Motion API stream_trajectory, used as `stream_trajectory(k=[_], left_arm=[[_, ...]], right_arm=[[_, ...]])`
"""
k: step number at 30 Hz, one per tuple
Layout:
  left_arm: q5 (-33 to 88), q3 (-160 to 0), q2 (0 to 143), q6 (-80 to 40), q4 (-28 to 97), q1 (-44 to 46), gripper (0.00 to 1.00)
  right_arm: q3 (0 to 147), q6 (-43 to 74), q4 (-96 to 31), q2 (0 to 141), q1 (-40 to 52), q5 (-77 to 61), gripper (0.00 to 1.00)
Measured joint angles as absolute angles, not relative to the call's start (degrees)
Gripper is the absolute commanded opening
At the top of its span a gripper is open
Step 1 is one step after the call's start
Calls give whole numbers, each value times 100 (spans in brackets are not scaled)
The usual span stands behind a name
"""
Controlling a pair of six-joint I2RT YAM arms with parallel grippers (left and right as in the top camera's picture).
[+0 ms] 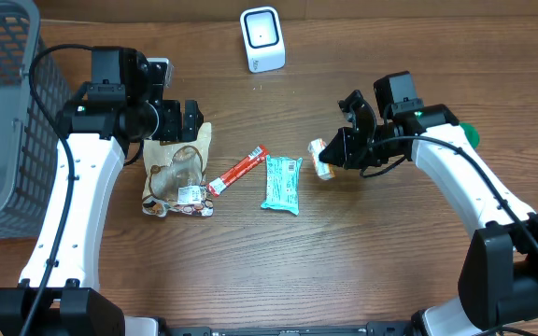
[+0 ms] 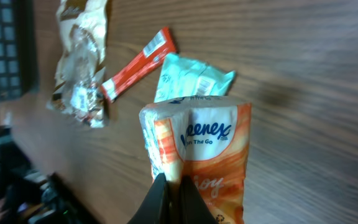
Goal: Scan the item barcode
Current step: 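Lift the Kleenex pack and carry it to the white scanner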
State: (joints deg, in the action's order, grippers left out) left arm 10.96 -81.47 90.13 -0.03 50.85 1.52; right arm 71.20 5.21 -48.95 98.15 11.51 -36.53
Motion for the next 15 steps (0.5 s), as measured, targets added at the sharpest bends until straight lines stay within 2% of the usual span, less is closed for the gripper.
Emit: stream_trajectory(k=[11,15], left_arm=[[1094,-8147,9013,-3,5085,152,100],[1096,-8147,9013,-3,5087,152,100]], right_arm=[[6657,567,-4421,9832,1133,-4327,4],[6823,729,-4727,9854,1133,-4185,4]])
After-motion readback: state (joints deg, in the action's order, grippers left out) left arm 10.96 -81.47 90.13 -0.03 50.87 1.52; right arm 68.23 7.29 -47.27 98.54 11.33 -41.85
